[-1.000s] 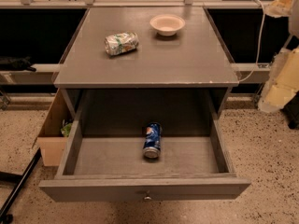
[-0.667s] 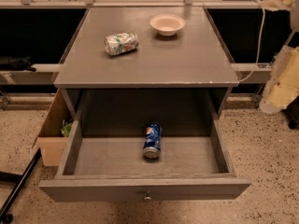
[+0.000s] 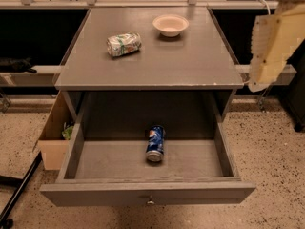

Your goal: Pick pepsi can from top drawer and place on counter

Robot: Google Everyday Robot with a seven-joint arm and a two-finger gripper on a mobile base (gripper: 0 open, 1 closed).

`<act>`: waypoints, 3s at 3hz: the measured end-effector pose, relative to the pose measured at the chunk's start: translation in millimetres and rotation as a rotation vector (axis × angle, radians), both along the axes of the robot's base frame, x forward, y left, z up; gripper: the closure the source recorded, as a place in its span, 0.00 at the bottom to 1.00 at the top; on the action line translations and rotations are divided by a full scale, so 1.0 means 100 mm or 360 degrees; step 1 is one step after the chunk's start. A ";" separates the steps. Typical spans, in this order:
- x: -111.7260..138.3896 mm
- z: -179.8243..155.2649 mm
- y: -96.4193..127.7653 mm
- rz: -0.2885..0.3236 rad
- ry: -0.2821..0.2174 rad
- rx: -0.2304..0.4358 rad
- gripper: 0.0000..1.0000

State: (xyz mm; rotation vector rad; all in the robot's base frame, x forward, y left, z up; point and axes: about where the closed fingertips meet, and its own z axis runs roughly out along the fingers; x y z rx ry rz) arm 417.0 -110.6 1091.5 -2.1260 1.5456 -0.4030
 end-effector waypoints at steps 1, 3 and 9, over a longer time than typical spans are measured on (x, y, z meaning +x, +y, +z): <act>0.00 0.00 0.00 0.0000 0.0000 0.0000 0.00; 0.00 0.00 0.00 0.0001 0.0000 0.0000 0.00; -0.05 -0.40 -1.48 -0.0659 0.0103 0.0139 0.00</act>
Offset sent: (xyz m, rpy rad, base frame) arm 0.0205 0.0045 -0.0101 -0.1121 -0.0278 0.2122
